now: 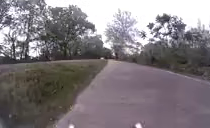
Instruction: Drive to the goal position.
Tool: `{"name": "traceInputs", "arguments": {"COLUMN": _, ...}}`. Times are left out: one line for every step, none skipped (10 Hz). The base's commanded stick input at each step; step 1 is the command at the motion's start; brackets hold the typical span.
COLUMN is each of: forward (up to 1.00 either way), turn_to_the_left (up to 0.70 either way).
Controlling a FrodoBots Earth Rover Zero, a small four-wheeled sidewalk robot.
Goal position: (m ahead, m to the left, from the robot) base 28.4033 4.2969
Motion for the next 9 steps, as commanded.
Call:
{"name": "traceInputs", "arguments": {"forward": 1.0, "turn_to_the_left": 0.0}}
{"name": "traceInputs", "arguments": {"forward": 1.0, "turn_to_the_left": 0.0}}
{"name": "traceInputs", "arguments": {"forward": 1.0, "turn_to_the_left": 0.0}}
{"name": "traceInputs", "arguments": {"forward": 1.0, "turn_to_the_left": 0.0}}
{"name": "traceInputs", "arguments": {"forward": 1.0, "turn_to_the_left": 0.0}}
{"name": "traceInputs", "arguments": {"forward": 1.0, "turn_to_the_left": 0.0}}
{"name": "traceInputs", "arguments": {"forward": 1.0, "turn_to_the_left": 0.0}}
{"name": "traceInputs", "arguments": {"forward": 1.0, "turn_to_the_left": 0.0}}
{"name": "traceInputs", "arguments": {"forward": 1.0, "turn_to_the_left": 0.0}}
